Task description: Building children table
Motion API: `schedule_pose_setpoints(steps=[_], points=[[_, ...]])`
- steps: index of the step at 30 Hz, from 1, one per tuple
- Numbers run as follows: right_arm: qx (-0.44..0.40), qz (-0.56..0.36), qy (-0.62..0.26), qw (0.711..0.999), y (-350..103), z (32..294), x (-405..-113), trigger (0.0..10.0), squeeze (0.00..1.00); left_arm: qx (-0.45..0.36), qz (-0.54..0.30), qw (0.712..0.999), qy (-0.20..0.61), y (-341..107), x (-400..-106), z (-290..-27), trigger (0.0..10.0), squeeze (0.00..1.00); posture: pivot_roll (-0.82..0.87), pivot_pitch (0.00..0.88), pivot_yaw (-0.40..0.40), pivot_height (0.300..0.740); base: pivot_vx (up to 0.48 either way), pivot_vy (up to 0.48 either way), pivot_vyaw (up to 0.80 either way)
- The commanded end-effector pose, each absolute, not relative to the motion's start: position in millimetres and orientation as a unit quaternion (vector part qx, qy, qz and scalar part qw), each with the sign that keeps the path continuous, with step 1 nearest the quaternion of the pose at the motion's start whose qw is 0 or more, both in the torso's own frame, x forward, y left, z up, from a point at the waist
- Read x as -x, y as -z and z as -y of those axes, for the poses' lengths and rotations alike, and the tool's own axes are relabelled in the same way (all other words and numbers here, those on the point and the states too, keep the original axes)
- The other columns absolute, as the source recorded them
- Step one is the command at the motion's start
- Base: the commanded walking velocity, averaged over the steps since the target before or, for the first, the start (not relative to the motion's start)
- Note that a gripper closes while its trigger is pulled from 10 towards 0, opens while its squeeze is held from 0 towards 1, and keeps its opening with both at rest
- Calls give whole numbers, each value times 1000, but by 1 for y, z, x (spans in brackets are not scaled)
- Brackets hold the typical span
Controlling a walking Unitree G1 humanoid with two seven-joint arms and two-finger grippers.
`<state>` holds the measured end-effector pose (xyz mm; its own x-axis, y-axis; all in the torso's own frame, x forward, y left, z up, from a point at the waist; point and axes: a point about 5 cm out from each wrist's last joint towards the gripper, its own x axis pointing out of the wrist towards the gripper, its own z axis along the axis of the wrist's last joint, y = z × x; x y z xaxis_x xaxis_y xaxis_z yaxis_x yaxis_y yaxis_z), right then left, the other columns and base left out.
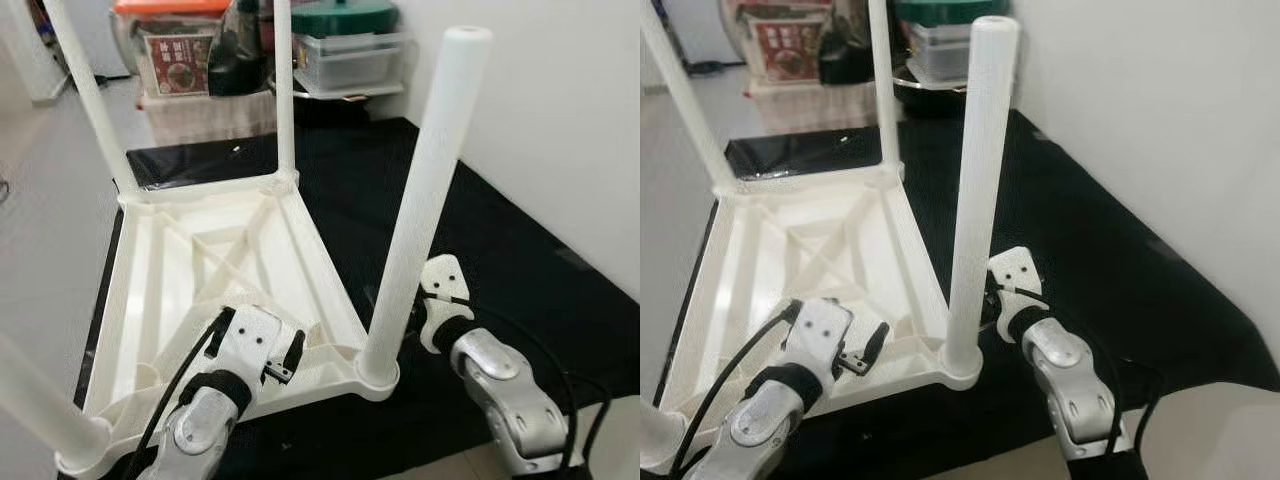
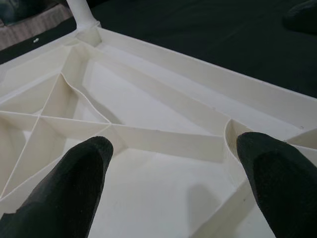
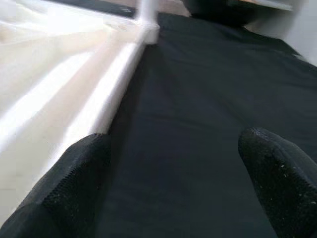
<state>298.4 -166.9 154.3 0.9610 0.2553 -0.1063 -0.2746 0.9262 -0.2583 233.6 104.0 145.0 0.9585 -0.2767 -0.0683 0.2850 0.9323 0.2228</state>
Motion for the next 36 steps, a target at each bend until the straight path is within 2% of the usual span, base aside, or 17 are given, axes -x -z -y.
schedule_pose_setpoints(steps=[1,20,31,36], points=[[140,-48,-114,982,-149,171,-300,10000,0,-118,-31,983,138,-142,-236,-103,10000,0,-23,88,-8,740,0,0,0],[138,-55,-103,984,-144,172,-298,10000,0,-126,-40,982,135,-142,-239,-103,10000,0,-23,91,-4,740,-56,0,0],[117,-81,-98,985,-122,158,-286,10000,0,-119,-42,983,130,-142,-243,-106,10000,0,-27,91,-3,740,0,0,0],[112,-81,-96,986,-122,159,-287,10000,0,-121,-47,983,129,-141,-243,-105,10000,0,-27,90,-6,740,-282,0,0]])
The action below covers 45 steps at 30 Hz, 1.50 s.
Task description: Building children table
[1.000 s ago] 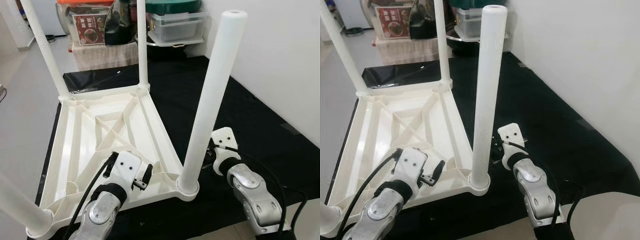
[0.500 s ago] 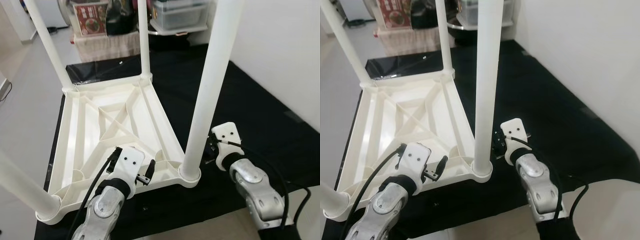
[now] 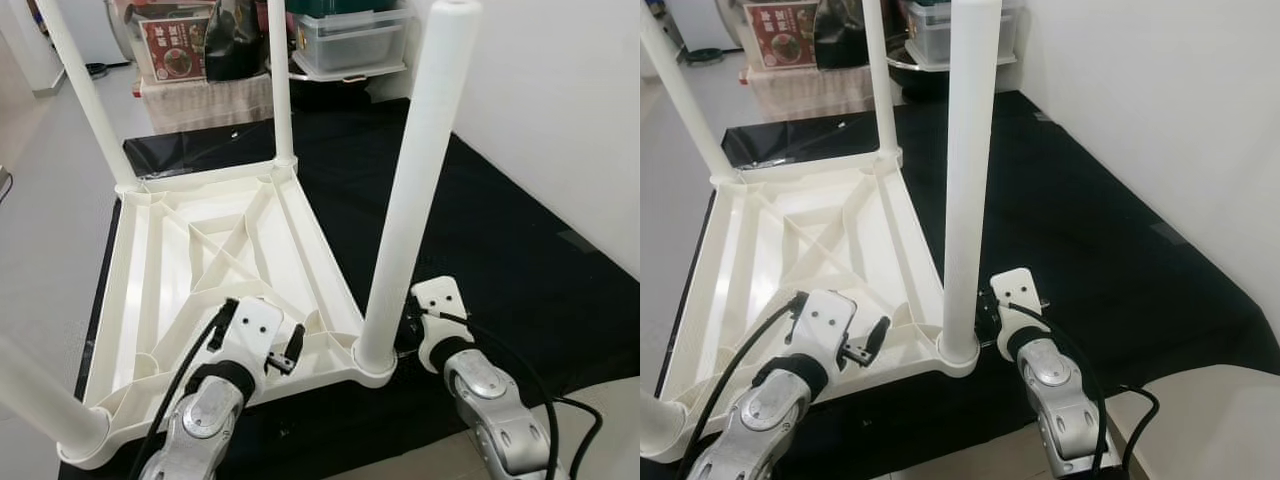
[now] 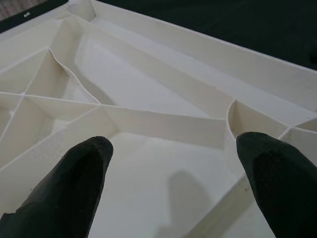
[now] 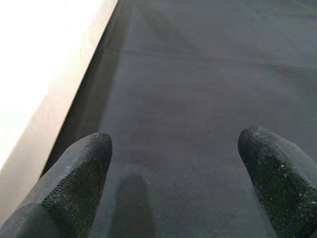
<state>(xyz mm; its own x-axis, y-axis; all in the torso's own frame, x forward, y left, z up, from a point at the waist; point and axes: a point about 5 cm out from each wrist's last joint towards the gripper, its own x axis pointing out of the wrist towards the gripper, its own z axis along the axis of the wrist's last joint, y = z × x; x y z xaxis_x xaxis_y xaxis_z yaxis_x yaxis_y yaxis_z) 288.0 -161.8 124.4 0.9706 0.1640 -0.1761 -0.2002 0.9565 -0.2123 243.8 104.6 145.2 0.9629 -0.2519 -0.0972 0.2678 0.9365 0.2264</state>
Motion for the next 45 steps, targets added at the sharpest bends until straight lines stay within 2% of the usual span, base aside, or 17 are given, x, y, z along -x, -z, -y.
schedule_pose_setpoints(steps=[1,11,26,29,33,40,42,44,45], points=[[112,-81,-95,986,-122,159,-286,10000,0,-121,-47,983,129,-140,-243,-105,10000,0,-27,90,-6,740,-322,0,0],[111,-77,-81,988,-121,159,-285,10000,0,-120,-48,983,127,-140,-245,-107,10000,0,-31,90,-4,740,-305,0,0],[127,-82,-73,986,-120,161,-281,10000,0,-111,-39,986,118,-142,-248,-110,10000,0,-29,79,-4,740,0,0,0],[129,-84,-77,985,-120,162,-279,10000,0,-111,-39,986,115,-142,-248,-110,10000,0,-30,78,-4,740,0,0,800],[112,-71,-119,984,-125,158,-273,10000,0,-103,-40,989,99,-141,-249,-115,10000,0,-34,83,-3,740,0,0,800],[90,-53,-127,986,-134,160,-272,10000,0,-100,-41,989,98,-140,-250,-117,10000,0,-37,93,-2,740,0,0,279],[86,-45,-150,984,-137,159,-271,10000,0,-101,-39,989,99,-141,-251,-117,10000,0,-36,95,-3,740,0,0,0],[70,-27,-216,974,-148,156,-266,10000,0,-97,-35,989,108,-143,-253,-117,10000,0,-39,96,0,740,0,0,0],[70,-27,-216,974,-148,156,-266,10000,0,-97,-35,989,108,-143,-253,-117,10000,0,-39,96,0,740,0,0,0]])
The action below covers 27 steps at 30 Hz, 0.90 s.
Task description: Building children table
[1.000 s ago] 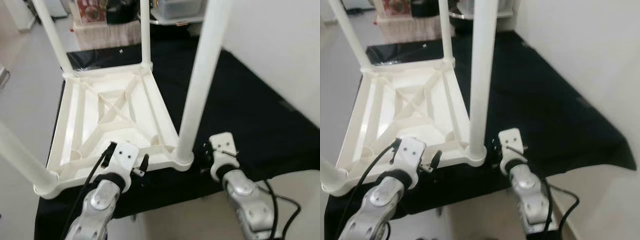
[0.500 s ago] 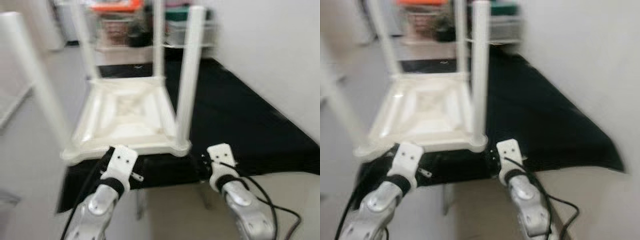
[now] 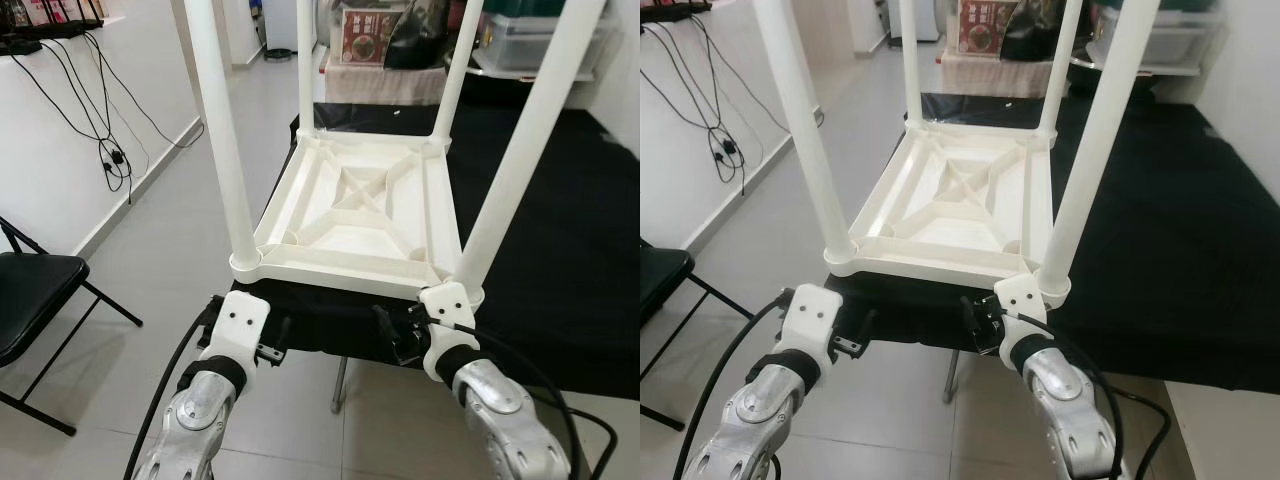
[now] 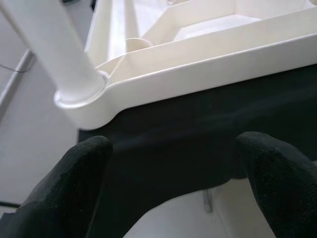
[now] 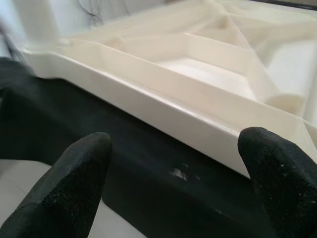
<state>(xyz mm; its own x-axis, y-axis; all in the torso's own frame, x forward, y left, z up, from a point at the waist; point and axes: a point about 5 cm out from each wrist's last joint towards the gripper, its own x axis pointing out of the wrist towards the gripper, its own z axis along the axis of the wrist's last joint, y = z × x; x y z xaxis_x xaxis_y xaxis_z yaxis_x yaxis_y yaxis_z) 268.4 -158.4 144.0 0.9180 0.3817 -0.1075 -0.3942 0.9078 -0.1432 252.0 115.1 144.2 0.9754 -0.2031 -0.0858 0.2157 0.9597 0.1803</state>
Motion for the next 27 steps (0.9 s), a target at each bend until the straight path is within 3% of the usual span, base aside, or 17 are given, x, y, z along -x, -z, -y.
schedule_pose_setpoints(steps=[1,5,14,17,19,21,27], points=[[67,-17,-248,966,-154,154,-263,10000,0,-95,-31,988,117,-144,-253,-117,10000,0,-39,96,0,740,0,0,0],[79,21,-306,949,-179,150,-261,10000,0,-83,-2,984,156,-156,-260,-112,10000,0,-42,93,3,740,0,0,0],[57,127,-332,933,-239,137,-264,10000,0,-62,30,979,194,-170,-268,-107,10000,0,-44,92,7,740,0,0,0],[80,239,-259,933,-293,140,-267,10000,0,-53,35,977,203,-171,-272,-108,10000,0,-56,94,13,740,0,0,0],[80,239,-259,933,-293,140,-267,10000,0,-53,35,977,203,-171,-272,-108,10000,0,-56,94,13,740,0,0,0],[104,301,-186,929,-323,146,-266,10000,0,-48,35,979,195,-171,-276,-112,10000,0,-59,94,15,740,0,0,0],[169,347,-79,919,-348,157,-265,10000,0,-44,37,982,181,-173,-282,-119,10000,0,-62,93,15,740,0,0,0]])
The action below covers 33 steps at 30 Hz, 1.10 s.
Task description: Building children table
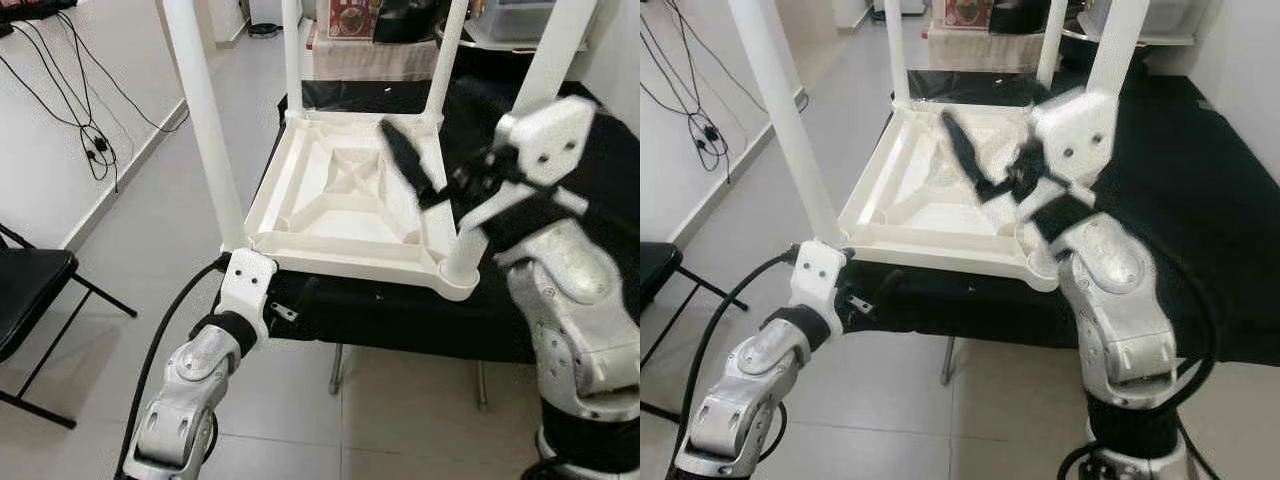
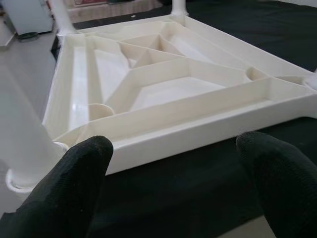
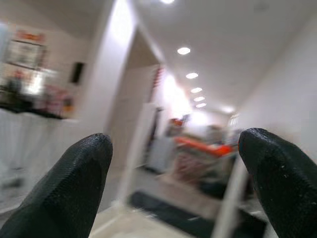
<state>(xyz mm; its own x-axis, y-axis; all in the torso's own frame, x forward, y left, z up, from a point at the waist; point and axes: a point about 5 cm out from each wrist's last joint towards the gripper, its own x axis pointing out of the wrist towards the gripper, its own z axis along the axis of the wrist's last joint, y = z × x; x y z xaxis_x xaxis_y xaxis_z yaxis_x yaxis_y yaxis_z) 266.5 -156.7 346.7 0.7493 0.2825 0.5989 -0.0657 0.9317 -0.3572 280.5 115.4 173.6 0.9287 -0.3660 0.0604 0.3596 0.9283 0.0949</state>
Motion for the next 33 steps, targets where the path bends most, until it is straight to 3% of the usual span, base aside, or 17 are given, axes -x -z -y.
schedule_pose_setpoints(steps=[1,4,9,17,33], points=[[180,348,-59,918,-352,160,-266,10000,0,-46,38,982,179,-173,-283,-120,10000,0,-61,92,15,740,0,0,0],[225,348,-15,910,-358,169,-270,10000,0,-45,43,982,176,-175,-285,-121,10000,0,-61,91,12,740,0,0,0],[227,335,25,914,-361,178,-275,10000,0,-43,50,982,178,-177,-286,-120,10000,0,-60,93,5,740,0,0,0],[150,263,28,953,-349,178,-291,10000,0,-38,58,982,178,-180,-287,-118,10000,0,-68,92,-2,740,0,0,0],[83,239,20,967,-384,188,-310,10000,0,-29,60,981,184,-175,-287,-107,10000,0,-105,63,-46,740,0,0,0]])
